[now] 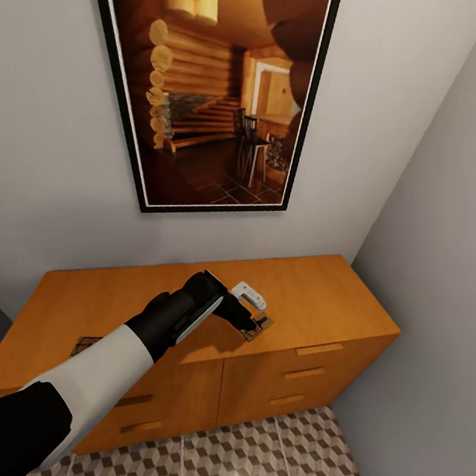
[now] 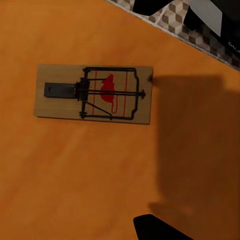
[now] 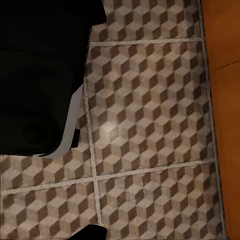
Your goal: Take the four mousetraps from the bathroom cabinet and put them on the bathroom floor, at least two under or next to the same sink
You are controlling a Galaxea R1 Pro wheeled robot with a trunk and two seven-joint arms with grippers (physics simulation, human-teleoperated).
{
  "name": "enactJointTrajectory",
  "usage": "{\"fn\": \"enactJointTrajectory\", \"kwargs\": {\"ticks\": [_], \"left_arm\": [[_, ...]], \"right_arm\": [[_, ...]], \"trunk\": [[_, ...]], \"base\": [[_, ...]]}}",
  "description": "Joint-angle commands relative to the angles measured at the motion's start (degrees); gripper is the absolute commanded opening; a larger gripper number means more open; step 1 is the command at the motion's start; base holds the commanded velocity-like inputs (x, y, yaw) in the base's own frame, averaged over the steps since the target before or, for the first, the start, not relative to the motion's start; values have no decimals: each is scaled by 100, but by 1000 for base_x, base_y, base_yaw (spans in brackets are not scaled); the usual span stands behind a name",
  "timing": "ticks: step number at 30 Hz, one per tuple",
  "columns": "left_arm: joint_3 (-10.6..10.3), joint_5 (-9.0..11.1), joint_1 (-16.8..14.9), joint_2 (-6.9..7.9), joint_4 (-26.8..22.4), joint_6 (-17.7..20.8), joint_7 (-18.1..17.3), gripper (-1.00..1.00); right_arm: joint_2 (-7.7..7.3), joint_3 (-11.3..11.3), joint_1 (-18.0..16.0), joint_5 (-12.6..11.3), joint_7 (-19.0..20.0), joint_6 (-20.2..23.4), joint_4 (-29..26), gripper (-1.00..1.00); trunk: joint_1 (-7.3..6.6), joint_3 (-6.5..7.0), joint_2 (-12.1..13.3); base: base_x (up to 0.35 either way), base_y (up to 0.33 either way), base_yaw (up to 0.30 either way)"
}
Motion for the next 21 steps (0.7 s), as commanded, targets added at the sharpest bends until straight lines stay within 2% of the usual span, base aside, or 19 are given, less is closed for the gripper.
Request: {"fn": "enactJointTrajectory", "kwargs": {"ticks": [1, 6, 11, 21], "left_arm": [[-8, 55, -7, 2, -2, 31, 30, 100], [-8, 55, -6, 2, -2, 31, 30, 100], [-10, 55, -6, 2, -2, 31, 30, 100], [-11, 55, -6, 2, 2, 31, 30, 100]], "right_arm": [[-3, 52, -4, -54, -15, 75, 5, 100], [-24, 48, -4, -56, -13, 806, -1, 100], [-35, 47, -4, -57, -15, 1217, -3, 100], [-33, 47, -4, -57, -20, 1384, -3, 100]], "trunk": [[3, -11, -11], [3, -11, -11], [3, -11, -11], [3, -11, -11]], "base": [[0, 0, 0], [0, 0, 0], [0, 0, 0], [0, 0, 0]]}}
